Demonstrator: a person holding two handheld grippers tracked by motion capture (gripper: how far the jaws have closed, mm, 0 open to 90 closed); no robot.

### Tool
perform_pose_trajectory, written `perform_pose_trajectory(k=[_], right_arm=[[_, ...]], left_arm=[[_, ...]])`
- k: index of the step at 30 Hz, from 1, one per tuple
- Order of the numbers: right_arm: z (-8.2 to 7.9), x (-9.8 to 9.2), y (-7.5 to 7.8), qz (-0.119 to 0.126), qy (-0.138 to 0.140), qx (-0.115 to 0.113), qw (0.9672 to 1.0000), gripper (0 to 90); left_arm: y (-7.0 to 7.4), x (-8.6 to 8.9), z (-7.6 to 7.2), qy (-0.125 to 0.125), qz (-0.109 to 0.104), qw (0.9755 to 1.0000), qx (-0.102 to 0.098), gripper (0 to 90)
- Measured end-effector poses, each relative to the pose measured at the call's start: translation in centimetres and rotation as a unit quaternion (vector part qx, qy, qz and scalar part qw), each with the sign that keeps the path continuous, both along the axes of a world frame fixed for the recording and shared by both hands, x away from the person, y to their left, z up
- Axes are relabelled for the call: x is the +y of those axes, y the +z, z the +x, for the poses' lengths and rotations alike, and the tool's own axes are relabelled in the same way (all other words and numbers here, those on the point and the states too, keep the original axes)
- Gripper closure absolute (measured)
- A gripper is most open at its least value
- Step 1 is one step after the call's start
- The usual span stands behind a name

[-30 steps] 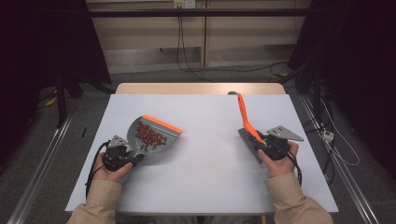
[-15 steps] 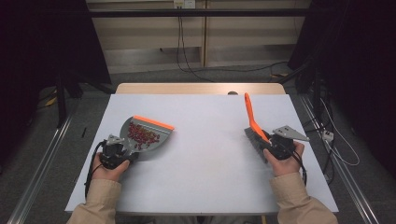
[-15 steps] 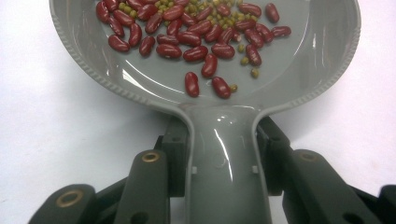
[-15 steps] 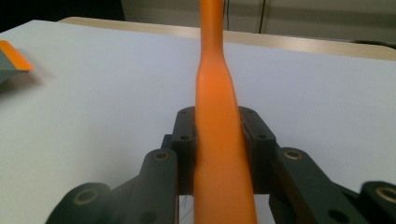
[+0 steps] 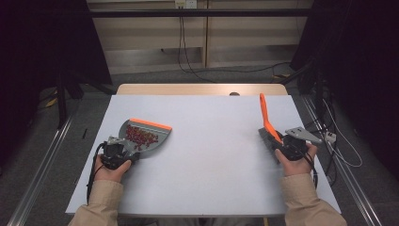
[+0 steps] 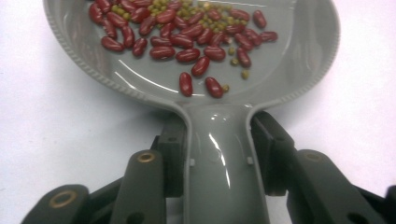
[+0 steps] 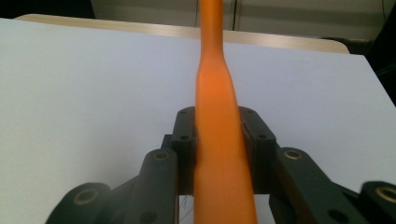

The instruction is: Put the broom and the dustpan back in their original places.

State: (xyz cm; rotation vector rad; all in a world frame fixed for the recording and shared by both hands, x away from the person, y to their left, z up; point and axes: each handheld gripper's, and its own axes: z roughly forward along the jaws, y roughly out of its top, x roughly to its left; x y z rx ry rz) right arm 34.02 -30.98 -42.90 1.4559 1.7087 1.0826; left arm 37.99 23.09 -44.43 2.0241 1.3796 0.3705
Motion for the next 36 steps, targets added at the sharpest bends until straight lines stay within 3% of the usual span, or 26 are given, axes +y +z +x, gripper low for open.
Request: perform_pose_trajectory(k=[10, 15, 21, 26, 32, 36], right_arm=[[-0.4, -1.3, -0.4, -0.014, -0.029, -0.004, 0.9995, 71.2], [-0.5, -0.7, -0.9, -0.05, -0.038, 0.004, 0.998, 71.1], [-0.2, 0.6, -1.2, -0.053, -0.035, 0.003, 0.998, 70.2], [-0.2, 2.2, -1.4, -0.002, 0.003, 0.002, 1.0, 62.3], [-0.8, 3.5, -0.9, 0.042, 0.053, -0.014, 0.9976, 48.7], [-1.6, 3.5, -1.1, 0.059, 0.074, -0.013, 0.9954, 40.3]], left_arm=[[0.1, -0.7, -1.1, -0.013, -0.037, 0.9992, -0.006, 48.8], [0.5, -1.0, -1.8, -0.029, -0.055, 0.9979, -0.013, 43.8], [0.7, -1.2, -2.2, -0.035, -0.074, 0.9965, -0.017, 36.9], [0.8, -1.3, -2.7, -0.042, -0.082, 0.9953, -0.028, 30.1], [1.3, -1.5, -3.1, -0.063, -0.099, 0.9898, -0.081, 17.9], [1.4, -1.3, -3.1, -0.073, -0.11, 0.9864, -0.097, 14.3]])
